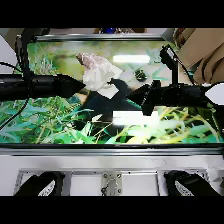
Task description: Fold the clothes and pants, and hang the long-sleeved shirts on hangers.
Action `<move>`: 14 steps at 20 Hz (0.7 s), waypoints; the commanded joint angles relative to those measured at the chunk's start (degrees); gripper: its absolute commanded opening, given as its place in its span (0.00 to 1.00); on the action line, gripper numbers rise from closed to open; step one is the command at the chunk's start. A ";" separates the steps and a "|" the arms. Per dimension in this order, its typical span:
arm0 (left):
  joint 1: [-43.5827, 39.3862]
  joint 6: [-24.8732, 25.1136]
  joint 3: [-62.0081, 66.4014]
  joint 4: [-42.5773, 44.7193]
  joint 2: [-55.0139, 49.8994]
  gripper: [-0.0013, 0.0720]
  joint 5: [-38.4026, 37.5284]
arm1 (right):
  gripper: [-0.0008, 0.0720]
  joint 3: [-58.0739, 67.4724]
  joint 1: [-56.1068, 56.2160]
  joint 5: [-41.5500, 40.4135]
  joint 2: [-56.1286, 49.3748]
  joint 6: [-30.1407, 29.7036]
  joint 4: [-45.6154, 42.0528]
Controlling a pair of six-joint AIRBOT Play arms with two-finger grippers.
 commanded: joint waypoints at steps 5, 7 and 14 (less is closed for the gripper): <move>-0.02 0.00 0.02 0.02 -0.02 0.05 0.00 | 0.04 -0.02 0.07 0.02 -0.04 0.00 0.02; -0.02 0.00 0.02 0.00 -0.02 0.05 0.00 | 0.04 -0.02 0.07 0.02 -0.04 0.00 0.02; -0.02 -0.04 0.02 1.29 -1.01 1.00 10.97 | 0.04 -0.02 0.07 0.02 -0.04 0.00 0.02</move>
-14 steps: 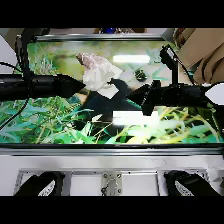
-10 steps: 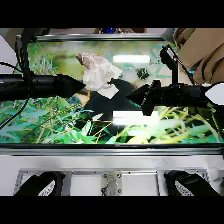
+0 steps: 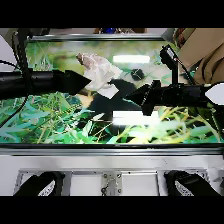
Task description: Fold the clothes and pants, and hang the long-sleeved shirts on hangers.
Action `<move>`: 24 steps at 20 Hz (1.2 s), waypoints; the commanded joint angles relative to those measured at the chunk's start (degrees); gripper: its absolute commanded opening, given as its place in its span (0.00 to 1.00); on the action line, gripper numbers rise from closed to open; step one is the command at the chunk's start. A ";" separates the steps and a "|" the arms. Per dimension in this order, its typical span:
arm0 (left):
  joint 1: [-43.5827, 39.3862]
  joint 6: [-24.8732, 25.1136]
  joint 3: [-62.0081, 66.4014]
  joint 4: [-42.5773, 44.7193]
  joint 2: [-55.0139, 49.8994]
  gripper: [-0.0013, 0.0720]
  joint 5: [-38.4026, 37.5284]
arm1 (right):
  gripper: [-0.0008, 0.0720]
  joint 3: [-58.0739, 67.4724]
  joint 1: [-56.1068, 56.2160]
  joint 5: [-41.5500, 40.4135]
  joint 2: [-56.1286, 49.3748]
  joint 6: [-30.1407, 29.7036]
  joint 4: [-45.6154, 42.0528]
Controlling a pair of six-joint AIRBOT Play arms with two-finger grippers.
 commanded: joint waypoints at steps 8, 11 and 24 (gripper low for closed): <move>0.02 -2.14 0.09 17.14 -25.97 1.00 31.23 | 0.04 -0.02 0.07 0.00 -0.04 0.00 0.02; -0.81 -2.14 5.05 17.18 -39.85 1.00 35.30 | 0.04 -0.02 0.07 0.00 -0.04 0.00 0.02; -2.36 -3.50 33.27 18.08 -68.89 0.15 21.46 | 0.04 -0.02 0.07 -0.02 -0.07 0.00 0.02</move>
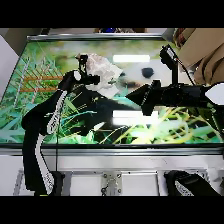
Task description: Fold the clothes and pants, and hang the long-sleeved shirts on hangers.
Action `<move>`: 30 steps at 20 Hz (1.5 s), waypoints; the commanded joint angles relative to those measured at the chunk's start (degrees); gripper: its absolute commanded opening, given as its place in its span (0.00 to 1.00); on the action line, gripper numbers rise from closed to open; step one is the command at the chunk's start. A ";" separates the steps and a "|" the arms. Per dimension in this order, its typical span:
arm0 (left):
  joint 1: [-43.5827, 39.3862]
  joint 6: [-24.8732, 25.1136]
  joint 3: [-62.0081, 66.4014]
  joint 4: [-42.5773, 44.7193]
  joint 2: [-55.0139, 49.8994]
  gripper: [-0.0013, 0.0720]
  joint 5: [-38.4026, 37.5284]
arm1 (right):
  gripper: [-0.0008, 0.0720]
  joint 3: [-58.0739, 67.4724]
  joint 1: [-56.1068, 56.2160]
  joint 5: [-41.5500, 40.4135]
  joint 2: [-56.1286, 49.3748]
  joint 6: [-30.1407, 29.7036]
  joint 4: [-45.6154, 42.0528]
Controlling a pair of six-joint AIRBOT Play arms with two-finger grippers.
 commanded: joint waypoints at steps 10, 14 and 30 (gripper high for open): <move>-4.68 -3.52 1.09 -1.44 20.92 0.05 -19.39 | 0.03 0.35 -1.01 -2.27 0.37 -1.70 7.28; -13.99 -3.58 -8.09 -1.46 34.32 0.05 -20.24 | 0.03 0.79 -9.55 -15.10 4.68 0.57 0.20; -4.79 -9.68 -30.86 -1.49 42.75 0.86 -15.32 | 0.03 0.70 -23.71 -11.28 8.85 9.07 -5.42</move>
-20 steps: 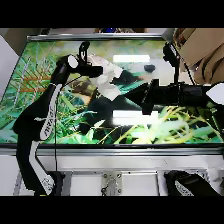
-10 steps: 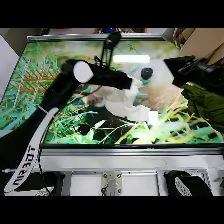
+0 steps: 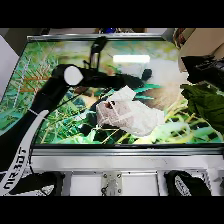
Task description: Fold the clothes and pants, and hang the long-sleeved shirts on hangers.
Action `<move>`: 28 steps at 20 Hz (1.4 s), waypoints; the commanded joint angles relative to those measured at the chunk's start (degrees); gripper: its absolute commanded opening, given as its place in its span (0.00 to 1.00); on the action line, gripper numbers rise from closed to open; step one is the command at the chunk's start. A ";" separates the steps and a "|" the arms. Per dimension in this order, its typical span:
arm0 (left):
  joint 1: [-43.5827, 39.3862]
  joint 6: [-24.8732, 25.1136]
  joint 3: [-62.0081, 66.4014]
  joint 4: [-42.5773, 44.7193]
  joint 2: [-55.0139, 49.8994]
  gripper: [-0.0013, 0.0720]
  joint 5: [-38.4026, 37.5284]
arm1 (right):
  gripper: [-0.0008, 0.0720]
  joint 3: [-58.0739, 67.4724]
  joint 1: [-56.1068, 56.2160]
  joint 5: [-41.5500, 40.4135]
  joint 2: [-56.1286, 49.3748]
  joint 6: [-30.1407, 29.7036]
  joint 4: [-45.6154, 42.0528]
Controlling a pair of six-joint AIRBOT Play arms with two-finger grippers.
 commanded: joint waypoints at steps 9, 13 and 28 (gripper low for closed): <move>19.45 16.13 -27.50 -32.98 -9.66 0.86 -2.67 | 0.03 -4.52 -0.22 4.37 -0.13 2.16 -3.21; 15.10 17.46 -23.28 -35.08 -15.15 0.86 -3.10 | 0.03 -6.67 -0.22 4.39 -0.85 2.16 -3.26; 15.02 17.44 -14.12 -33.07 -17.14 0.05 -7.02 | 0.99 -24.13 -0.22 3.23 -21.99 23.34 -24.76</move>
